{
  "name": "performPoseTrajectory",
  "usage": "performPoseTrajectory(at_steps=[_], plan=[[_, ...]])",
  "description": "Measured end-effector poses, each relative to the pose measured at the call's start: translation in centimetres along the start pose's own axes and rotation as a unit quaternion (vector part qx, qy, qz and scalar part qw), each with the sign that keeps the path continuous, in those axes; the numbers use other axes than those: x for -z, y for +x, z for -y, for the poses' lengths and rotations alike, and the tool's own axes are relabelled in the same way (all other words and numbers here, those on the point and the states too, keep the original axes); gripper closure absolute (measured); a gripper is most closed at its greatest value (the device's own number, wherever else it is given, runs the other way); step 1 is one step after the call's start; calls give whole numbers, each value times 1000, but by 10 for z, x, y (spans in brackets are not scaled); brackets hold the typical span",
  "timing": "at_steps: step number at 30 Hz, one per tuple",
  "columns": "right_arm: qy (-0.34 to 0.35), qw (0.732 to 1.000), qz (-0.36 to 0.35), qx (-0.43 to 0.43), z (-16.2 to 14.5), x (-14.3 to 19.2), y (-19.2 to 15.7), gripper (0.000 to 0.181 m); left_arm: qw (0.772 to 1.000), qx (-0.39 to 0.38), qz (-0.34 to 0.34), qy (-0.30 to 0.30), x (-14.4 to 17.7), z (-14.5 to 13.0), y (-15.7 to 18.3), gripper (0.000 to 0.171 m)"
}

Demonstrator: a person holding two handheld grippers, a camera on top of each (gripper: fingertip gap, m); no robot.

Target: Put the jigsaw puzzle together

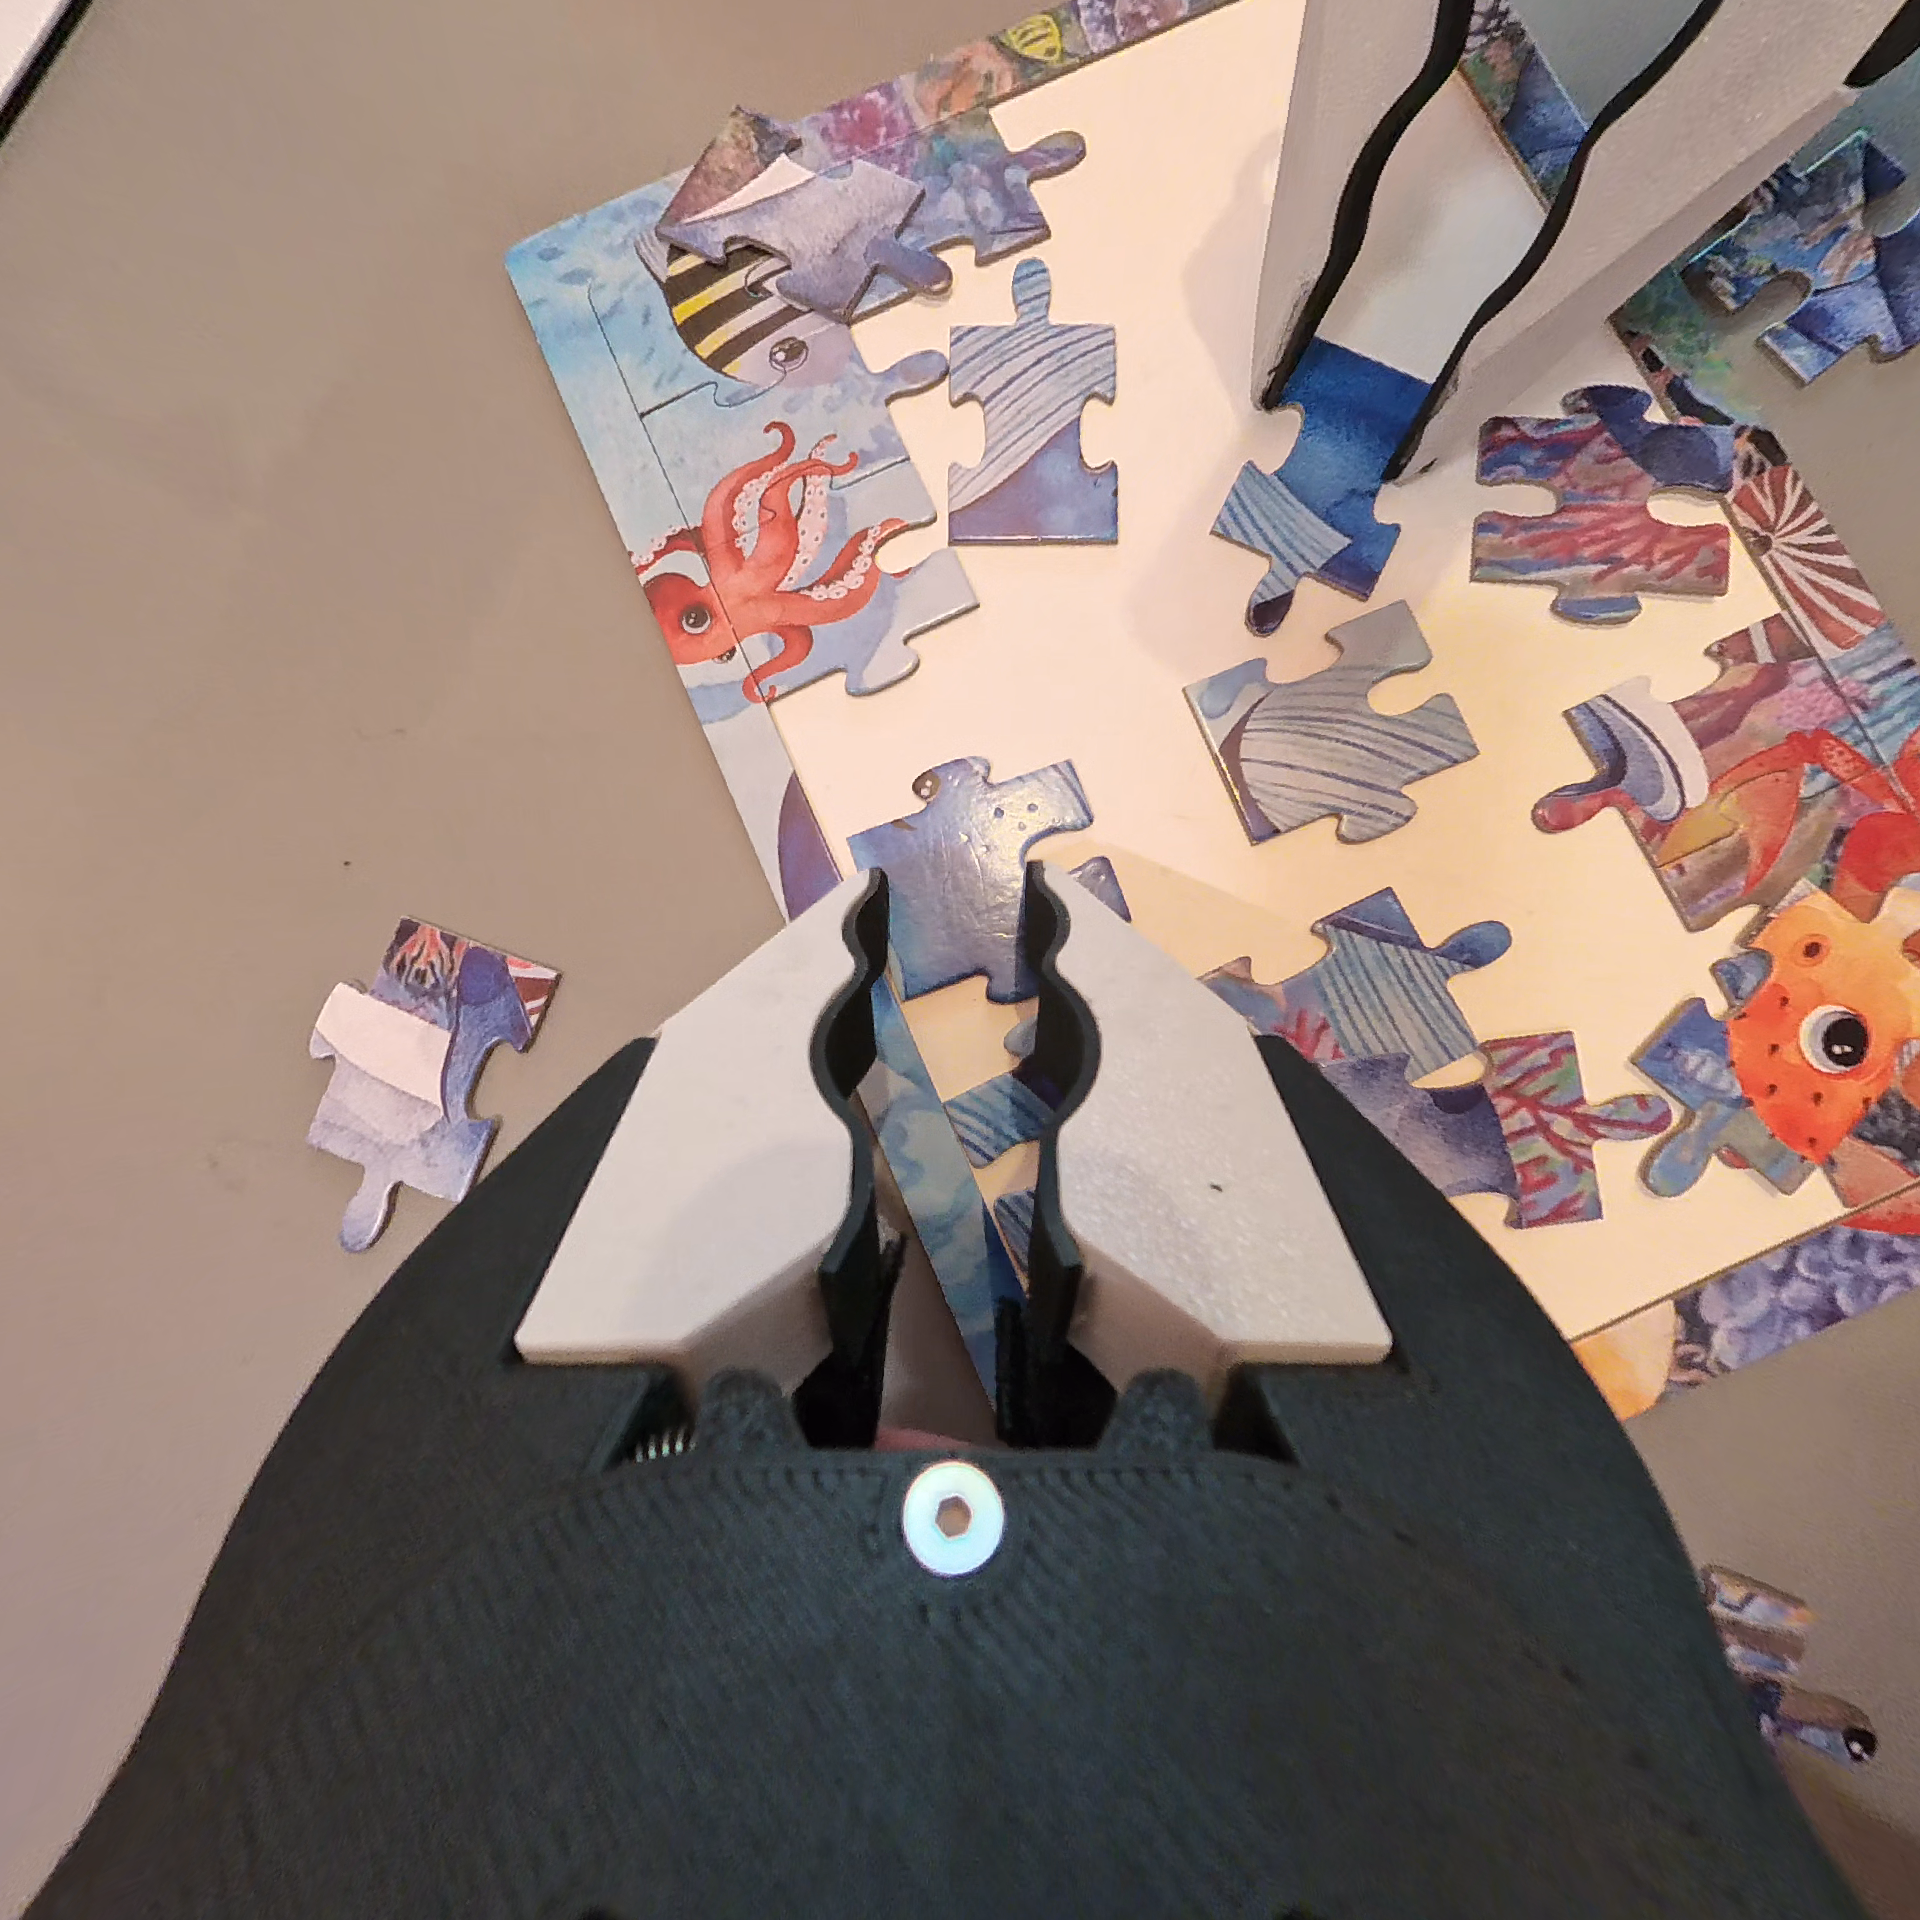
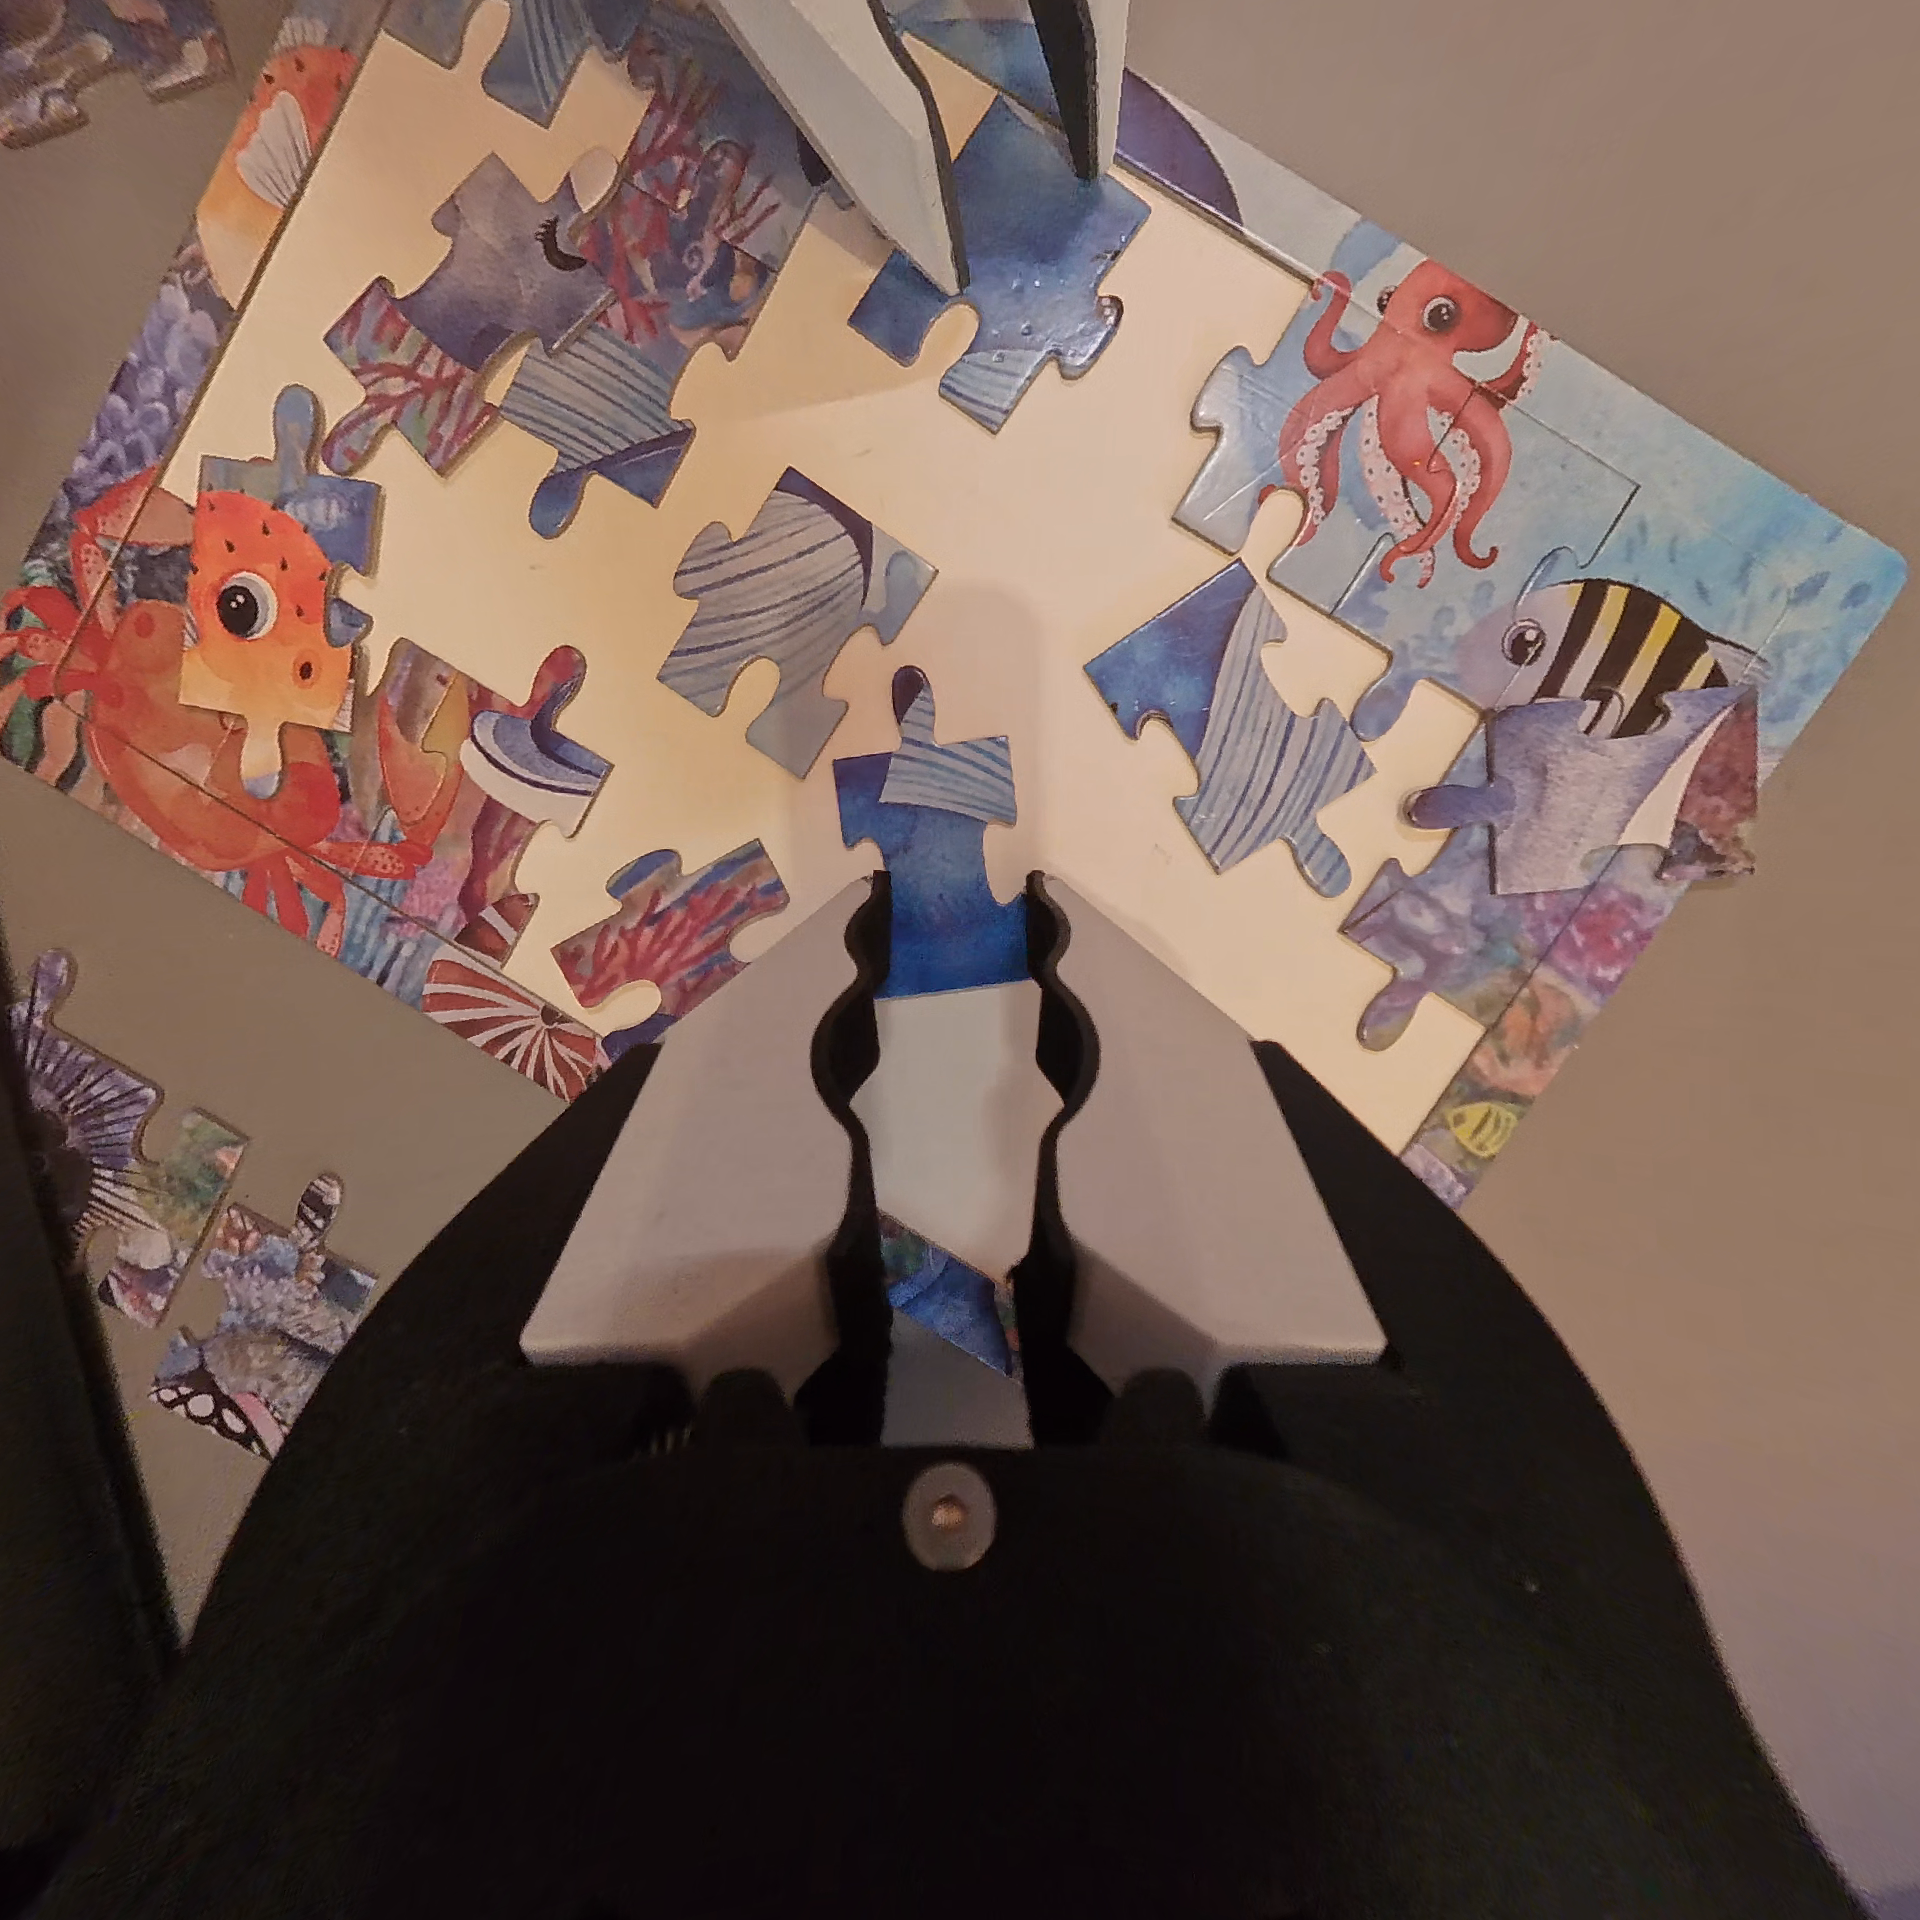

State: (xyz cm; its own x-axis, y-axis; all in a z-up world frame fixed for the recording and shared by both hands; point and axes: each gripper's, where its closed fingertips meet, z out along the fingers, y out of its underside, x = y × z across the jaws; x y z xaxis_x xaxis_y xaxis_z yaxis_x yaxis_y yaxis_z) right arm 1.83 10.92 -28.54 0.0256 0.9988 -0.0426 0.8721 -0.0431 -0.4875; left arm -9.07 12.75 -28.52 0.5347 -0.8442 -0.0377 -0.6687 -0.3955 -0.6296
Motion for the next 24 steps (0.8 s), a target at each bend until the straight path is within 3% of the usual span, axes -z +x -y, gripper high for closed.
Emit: performPoseTrajectory(at_steps=[6, 8, 10, 13, 16, 20, 24], plan=[[0, 1000, -4, 7, 1, 1, 1, 159, 1000, 1, -16, -3, 1, -1, 7, 148], [9, 1000, -1, 13, 3, 3, -1, 181, 1000, 1, -24, -2, 1, -1, 10, 151], [12, 1000, 11, 17, 5, 2, -5, 181, 999, 5, -35, -2, 2, 0, 14, 151], [7, 1000, 13, 18, 4, 1, -7, 176, 999, 3, -49, -2, 2, 0, 21, 154], [1, 1000, 20, 17, 2, 4, -11, 152, 998, -4, -61, -7, 3, -1, 27, 158], [-15, 1000, 18, 14, -7, 7, -9, 135, 999, -11, -45, -13, 6, -4, 21, 157], [-22, 999, 22, 13, -15, 9, -8, 135, 999, -9, -36, -11, 5, -4, 17, 153]])
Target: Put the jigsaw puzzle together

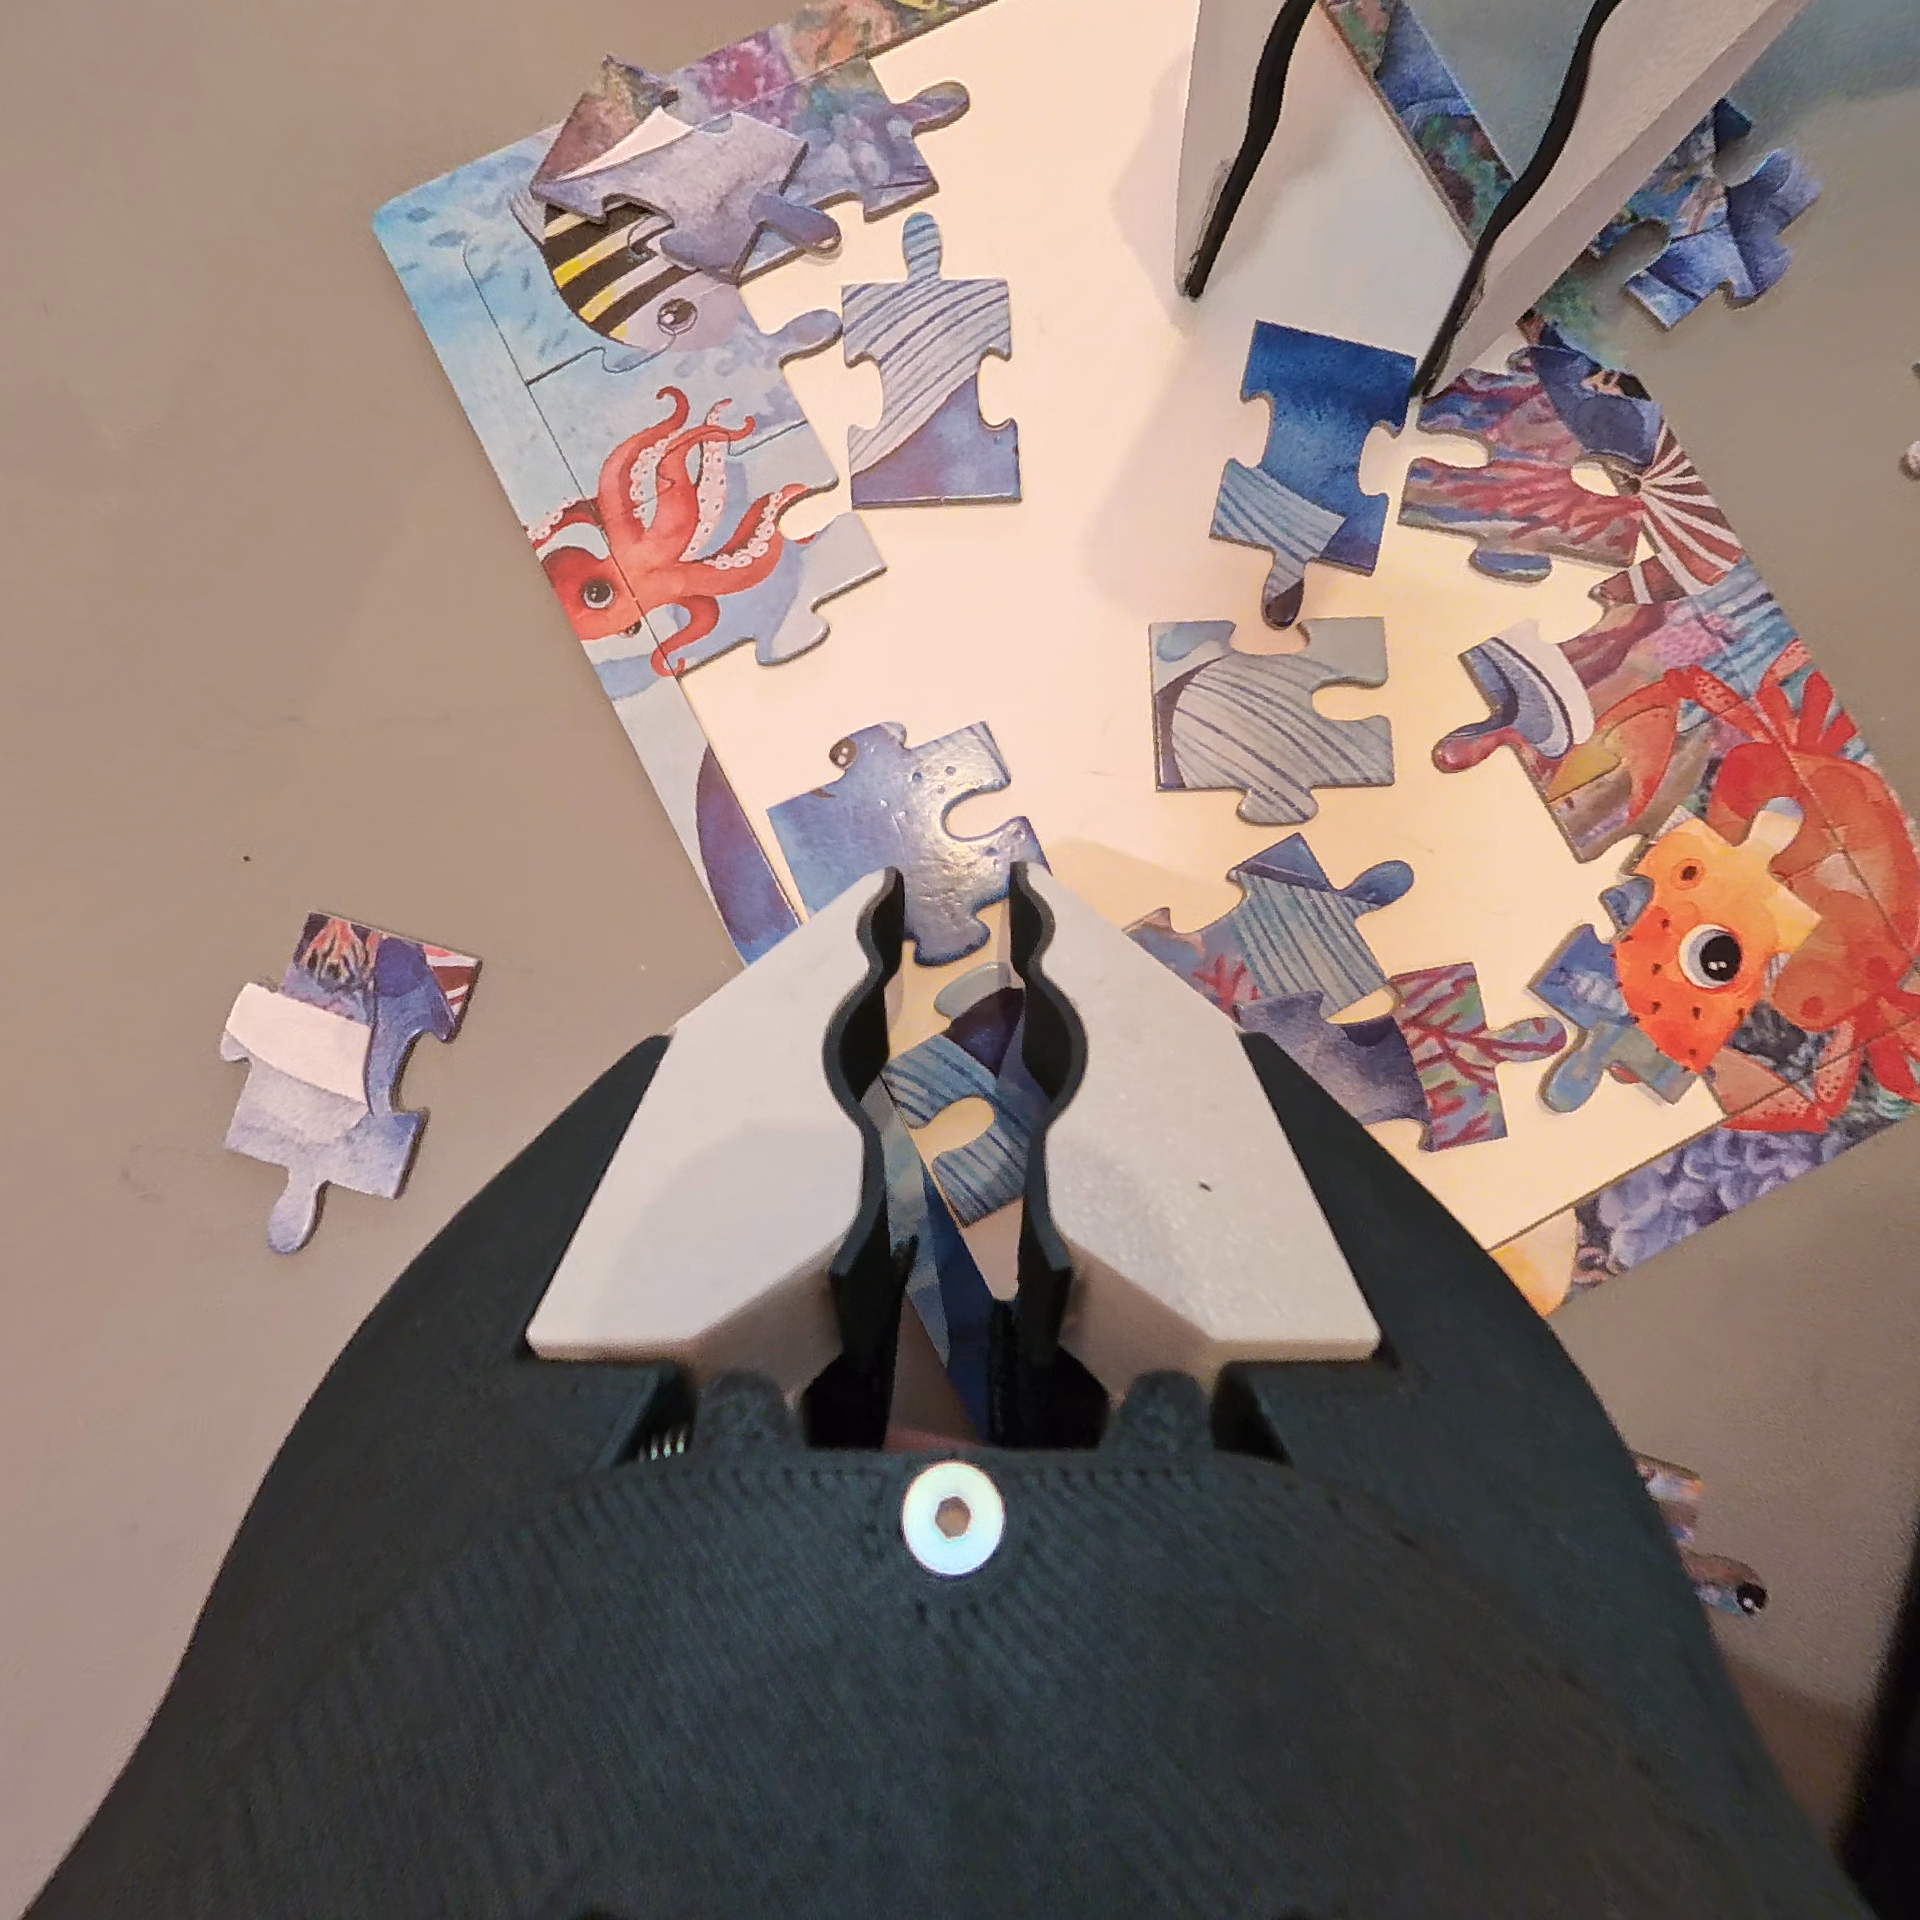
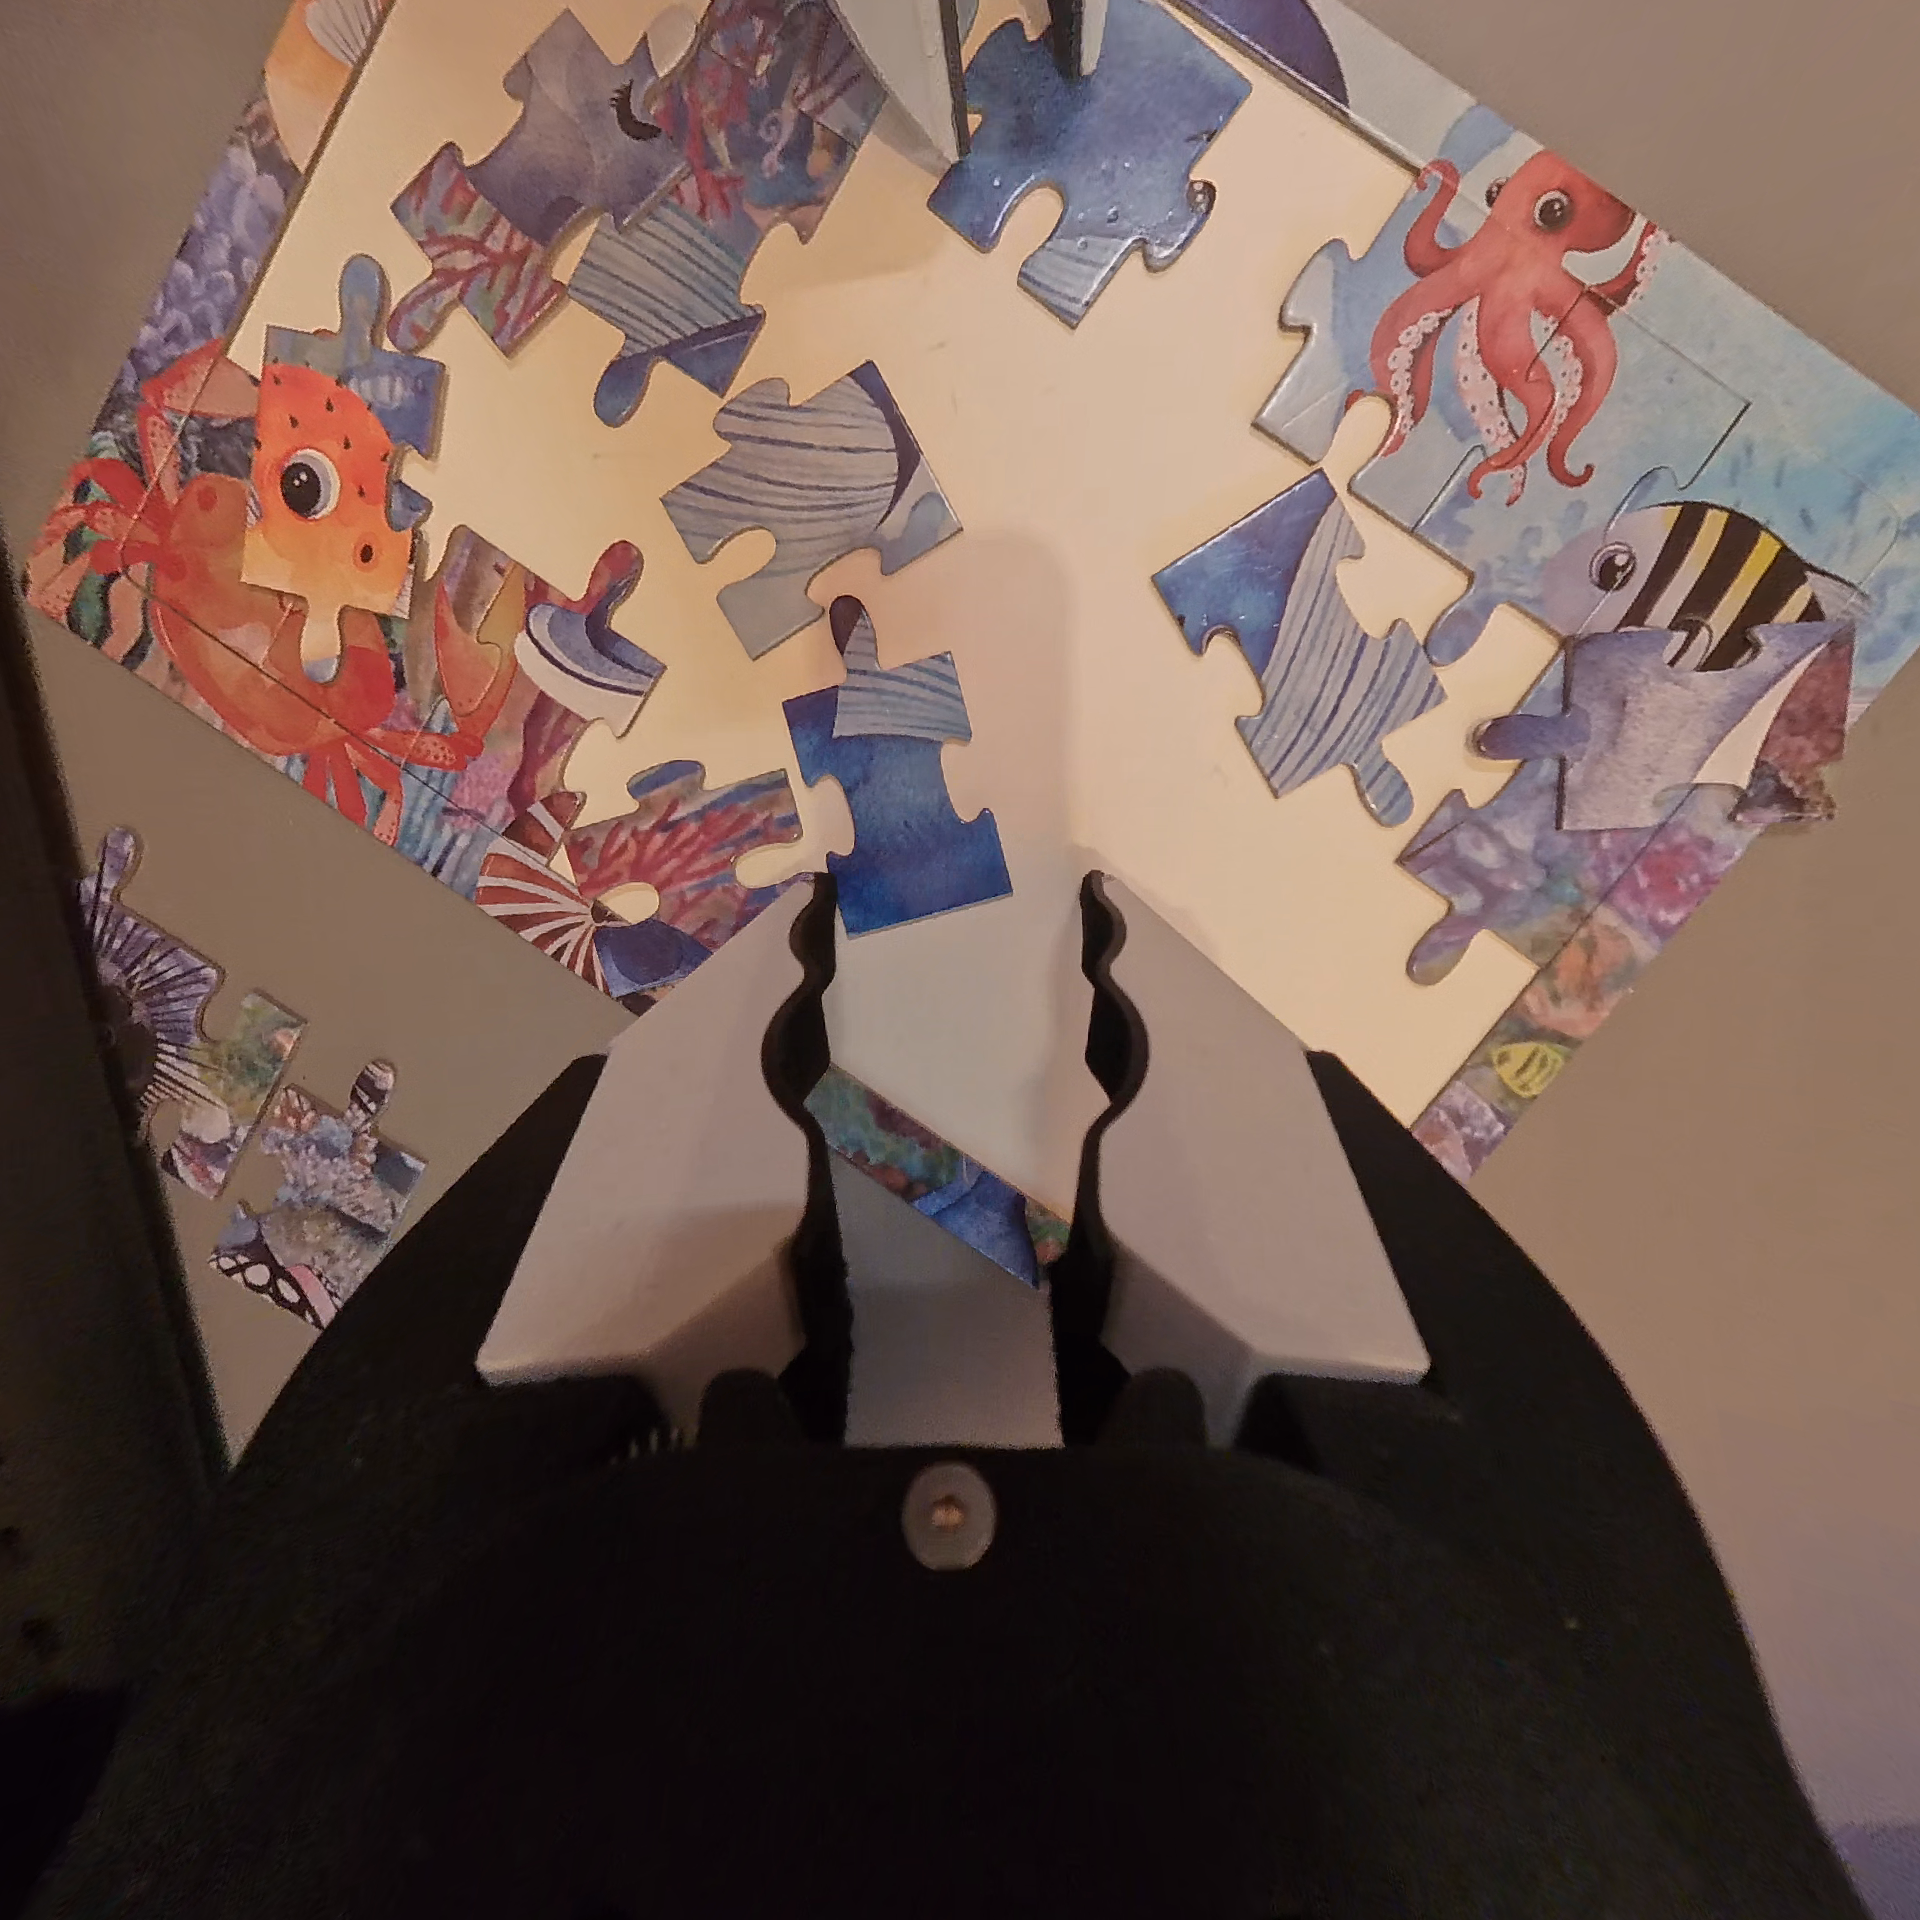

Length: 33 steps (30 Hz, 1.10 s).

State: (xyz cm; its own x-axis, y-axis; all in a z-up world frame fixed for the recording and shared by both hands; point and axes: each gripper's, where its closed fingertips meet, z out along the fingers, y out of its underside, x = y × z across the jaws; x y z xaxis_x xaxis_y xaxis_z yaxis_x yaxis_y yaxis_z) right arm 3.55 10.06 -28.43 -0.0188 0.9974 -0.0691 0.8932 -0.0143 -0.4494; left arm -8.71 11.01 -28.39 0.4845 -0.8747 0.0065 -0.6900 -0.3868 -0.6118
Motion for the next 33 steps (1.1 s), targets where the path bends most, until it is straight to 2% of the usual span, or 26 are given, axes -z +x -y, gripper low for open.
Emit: performPoseTrajectory(at_steps=[5, 12, 15, 25, 27, 33], plan=[[-1, 1000, 4, 18, 1, -2, -5, 133, 1000, -18, -8, 11, -3, 9, 9, 151], [4, 999, 5, 41, 6, -5, -9, 146, 997, -69, -27, 36, -15, 36, 37, 144], [4, 999, 2, 51, 6, -7, -9, 149, 996, -89, -20, 21, -17, 35, 40, 140], [7, 998, -11, 67, 10, -6, -8, 151, 998, -51, 18, 20, 7, 20, 10, 136], [16, 997, -20, 77, 14, -2, -7, 172, 998, -51, 11, 21, 4, 21, 13, 136], [21, 995, -26, 92, 18, 1, -10, 176, 998, -60, -25, 26, -11, 29, 32, 135]])
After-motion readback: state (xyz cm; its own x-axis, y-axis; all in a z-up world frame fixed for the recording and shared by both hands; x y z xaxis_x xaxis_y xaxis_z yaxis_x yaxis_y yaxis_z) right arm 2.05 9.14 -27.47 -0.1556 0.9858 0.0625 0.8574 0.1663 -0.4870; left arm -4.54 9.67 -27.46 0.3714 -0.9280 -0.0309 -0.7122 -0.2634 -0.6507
